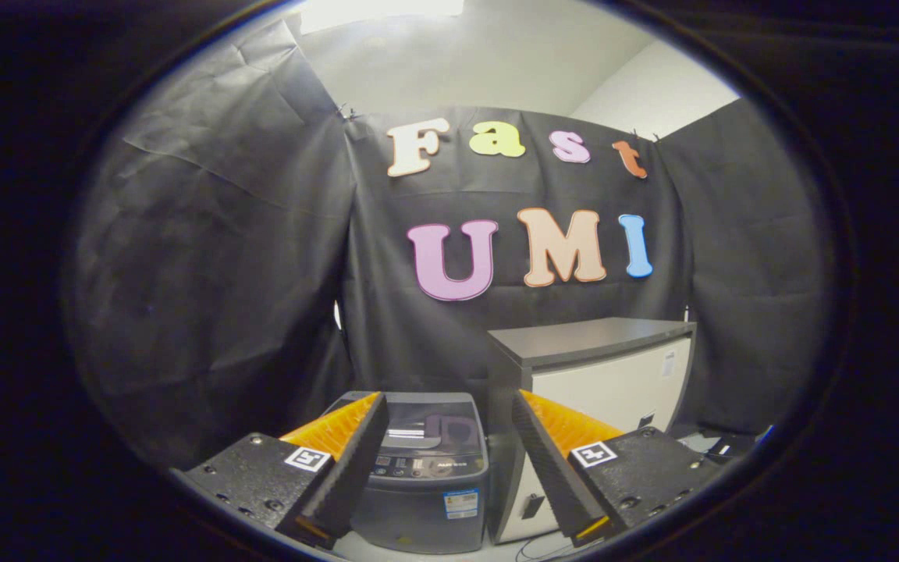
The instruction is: Put the clothes into the washing machine and then close the washing machine lid.
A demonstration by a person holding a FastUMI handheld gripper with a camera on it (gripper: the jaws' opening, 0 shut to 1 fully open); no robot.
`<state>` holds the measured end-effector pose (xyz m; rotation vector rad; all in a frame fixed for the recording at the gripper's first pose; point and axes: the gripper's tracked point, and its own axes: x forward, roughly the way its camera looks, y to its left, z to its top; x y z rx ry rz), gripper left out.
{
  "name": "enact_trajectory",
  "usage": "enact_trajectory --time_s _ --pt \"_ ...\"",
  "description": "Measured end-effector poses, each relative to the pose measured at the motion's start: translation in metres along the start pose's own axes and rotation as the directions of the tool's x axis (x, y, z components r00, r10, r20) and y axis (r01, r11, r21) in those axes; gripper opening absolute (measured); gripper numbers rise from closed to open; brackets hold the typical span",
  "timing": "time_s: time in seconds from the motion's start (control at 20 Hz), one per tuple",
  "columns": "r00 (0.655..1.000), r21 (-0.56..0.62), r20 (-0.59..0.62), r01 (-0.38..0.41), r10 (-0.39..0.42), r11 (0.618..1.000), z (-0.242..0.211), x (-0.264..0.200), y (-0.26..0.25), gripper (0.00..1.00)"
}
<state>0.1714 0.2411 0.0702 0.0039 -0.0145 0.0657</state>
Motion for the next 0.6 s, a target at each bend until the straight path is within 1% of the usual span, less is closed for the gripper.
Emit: enact_trajectory --time_s 0.35,0.6 --pt "1.0 0.002 -0.015 -0.014 0.014 1.0 -0.0058 -0.0051 -0.0002 0.95" --pt "1.0 0.006 -0.001 -0.017 0.017 1.0 -0.0022 -0.0071 -0.0002 0.95"
